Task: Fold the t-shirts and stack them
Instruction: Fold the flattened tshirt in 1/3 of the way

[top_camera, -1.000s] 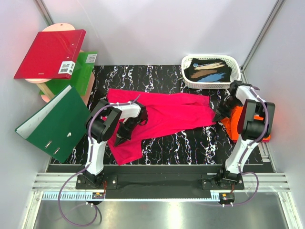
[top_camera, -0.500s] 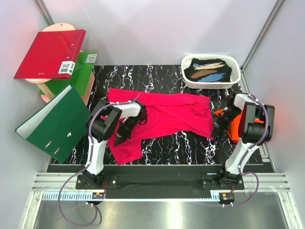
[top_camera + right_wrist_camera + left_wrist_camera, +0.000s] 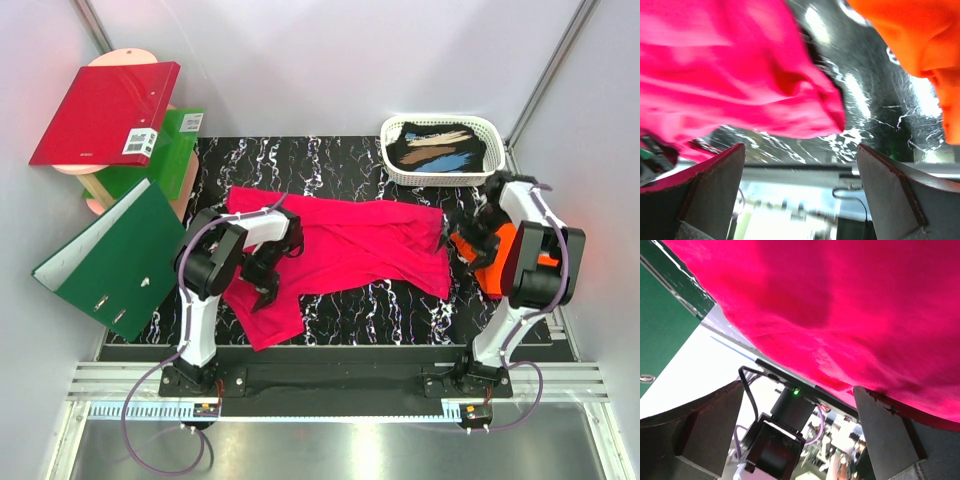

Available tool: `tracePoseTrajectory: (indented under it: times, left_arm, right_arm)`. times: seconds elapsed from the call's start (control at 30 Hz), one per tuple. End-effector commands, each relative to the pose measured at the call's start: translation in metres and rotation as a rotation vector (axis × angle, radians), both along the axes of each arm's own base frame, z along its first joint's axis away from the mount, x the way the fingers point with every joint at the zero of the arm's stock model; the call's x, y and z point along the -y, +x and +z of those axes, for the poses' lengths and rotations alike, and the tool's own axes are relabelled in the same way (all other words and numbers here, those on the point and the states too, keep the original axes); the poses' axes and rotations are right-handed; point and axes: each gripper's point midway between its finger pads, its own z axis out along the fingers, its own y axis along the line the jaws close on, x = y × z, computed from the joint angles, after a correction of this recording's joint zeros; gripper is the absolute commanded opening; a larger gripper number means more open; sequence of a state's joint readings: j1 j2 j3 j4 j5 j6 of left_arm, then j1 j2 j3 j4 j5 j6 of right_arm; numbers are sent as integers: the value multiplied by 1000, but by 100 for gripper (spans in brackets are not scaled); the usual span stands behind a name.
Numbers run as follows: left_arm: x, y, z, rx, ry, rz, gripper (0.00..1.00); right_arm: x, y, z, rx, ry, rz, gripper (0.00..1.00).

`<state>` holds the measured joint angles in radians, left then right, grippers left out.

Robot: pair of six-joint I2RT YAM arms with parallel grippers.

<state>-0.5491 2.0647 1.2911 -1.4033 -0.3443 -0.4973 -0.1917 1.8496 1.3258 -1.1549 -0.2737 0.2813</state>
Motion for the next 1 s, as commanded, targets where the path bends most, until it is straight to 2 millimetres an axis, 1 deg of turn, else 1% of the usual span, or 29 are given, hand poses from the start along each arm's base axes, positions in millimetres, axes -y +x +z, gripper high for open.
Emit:
tracePoseTrajectory:
  times: [0.0,0.03,0.07,0.1,0.13,0.17,0.2,0.23,0.27,0.3,0.33,0.37,0.4,0.43,0.47,0.5,0.53,0.57,0.63,0.8,0.83,0.87,0.9,0.93,0.97]
  left_arm:
    - [2,-1,19,38,-26,12,99]
    - [2,0,21,44,-26,8,99]
    - [4,4,23,60,-30,7,99]
    - [4,5,25,60,-30,5,99]
    - [5,7,26,63,-32,2,99]
    - [7,11,27,72,-37,2,99]
    - [8,12,27,71,-36,-1,99]
    - [8,14,28,74,-35,-2,99]
    - [9,17,27,77,-34,-4,99]
    - [10,18,27,78,-35,-4,99]
    - [10,18,27,77,-34,-4,99]
    - [11,18,25,73,-33,-1,99]
    - [11,18,25,68,-34,-1,99]
    - [11,17,24,65,-33,-2,99]
    - [11,17,23,63,-32,-3,99]
    - [11,17,23,61,-29,-6,99]
    - [10,17,23,60,-26,-9,99]
    - [9,17,22,58,-24,-10,99]
    - [9,16,22,51,-21,-9,99]
    - [9,13,20,38,-20,-2,99]
    - [10,13,19,35,-19,-1,99]
    - [10,14,19,32,-18,-2,99]
    - [10,14,18,29,-18,-3,99]
    - [11,16,17,30,-17,-2,99]
    - [11,16,18,29,-17,-2,99]
  right_arm:
    - [1,39,48,218,-5,7,100]
    - [0,50,48,254,5,4,100]
    - [-1,55,45,260,12,-5,100]
    - [-2,60,38,249,24,-10,99]
    - [-5,71,36,274,52,-11,98]
    - [-5,76,32,269,61,-14,95]
    - [-6,79,21,237,74,-26,93]
    - [-7,89,19,257,85,-26,91]
    - [-6,94,15,257,83,-29,90]
    - [-5,98,5,242,83,-41,89]
    - [-3,108,3,263,78,-44,88]
    - [-2,113,1,265,80,-48,86]
    - [-1,119,-9,257,81,-53,86]
    - [-2,126,-8,271,91,-56,85]
    - [-3,129,-18,255,100,-57,85]
    - [-3,132,-20,252,107,-59,85]
    - [-3,140,-20,266,108,-57,85]
    - [-3,141,-25,254,113,-64,85]
    - [-7,149,-23,271,136,-63,83]
    - [-16,161,-20,291,186,-67,72]
    - [-17,162,-20,292,194,-66,59]
    - [-19,162,-24,284,203,-68,55]
    - [-22,164,-22,288,225,-67,48]
    - [-23,164,-24,282,234,-68,32]
    - [-24,164,-24,283,239,-67,26]
